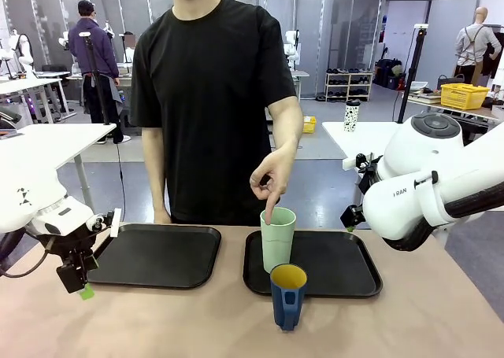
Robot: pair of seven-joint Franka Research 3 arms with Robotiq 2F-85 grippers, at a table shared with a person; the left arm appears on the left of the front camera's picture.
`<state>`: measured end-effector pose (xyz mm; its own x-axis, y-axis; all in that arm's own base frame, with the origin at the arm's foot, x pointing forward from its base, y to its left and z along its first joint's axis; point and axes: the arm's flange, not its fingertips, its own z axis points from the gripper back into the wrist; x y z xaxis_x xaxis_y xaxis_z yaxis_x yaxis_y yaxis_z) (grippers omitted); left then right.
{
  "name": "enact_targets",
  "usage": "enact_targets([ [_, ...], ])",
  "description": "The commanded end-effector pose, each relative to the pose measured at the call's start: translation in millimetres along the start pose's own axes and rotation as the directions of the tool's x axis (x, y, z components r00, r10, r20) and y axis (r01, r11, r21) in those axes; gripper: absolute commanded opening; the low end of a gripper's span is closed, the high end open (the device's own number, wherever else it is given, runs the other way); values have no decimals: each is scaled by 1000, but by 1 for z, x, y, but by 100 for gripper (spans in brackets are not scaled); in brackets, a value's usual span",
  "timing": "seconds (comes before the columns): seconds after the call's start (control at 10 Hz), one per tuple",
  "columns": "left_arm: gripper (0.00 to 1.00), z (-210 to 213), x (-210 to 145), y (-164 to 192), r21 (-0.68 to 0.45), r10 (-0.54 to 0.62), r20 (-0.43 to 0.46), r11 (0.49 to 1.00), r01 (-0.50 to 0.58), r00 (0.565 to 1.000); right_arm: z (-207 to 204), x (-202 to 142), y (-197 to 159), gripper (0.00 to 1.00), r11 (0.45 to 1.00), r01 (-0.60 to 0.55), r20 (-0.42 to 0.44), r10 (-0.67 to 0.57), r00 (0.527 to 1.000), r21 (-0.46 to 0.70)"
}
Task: Sort and store the cups by type.
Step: Pick up the Handle plastic cup and place it into the empty Flat Tray.
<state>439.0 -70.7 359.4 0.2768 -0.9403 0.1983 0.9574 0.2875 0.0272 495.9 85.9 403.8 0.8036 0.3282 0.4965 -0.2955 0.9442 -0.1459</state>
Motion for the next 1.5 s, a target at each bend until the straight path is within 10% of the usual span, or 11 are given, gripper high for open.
enact_targets([
  [0.0,100,0,-3,1,-1,-16,18,1000,16,1000,11,-3,-13,100,984,-179,-38,180,983,20],
  [0.6,100,0,-3,1,-1,-16,18,1000,16,1000,45,-45,-37,100,656,-703,92,709,699,275],
  [1.1,100,0,-3,1,-1,-16,18,1000,16,1000,41,-61,-32,100,443,-863,-58,895,443,242],
  [1.4,100,0,-3,1,-1,-16,18,1000,16,1000,40,-58,-31,100,413,-876,-117,911,396,249],
])
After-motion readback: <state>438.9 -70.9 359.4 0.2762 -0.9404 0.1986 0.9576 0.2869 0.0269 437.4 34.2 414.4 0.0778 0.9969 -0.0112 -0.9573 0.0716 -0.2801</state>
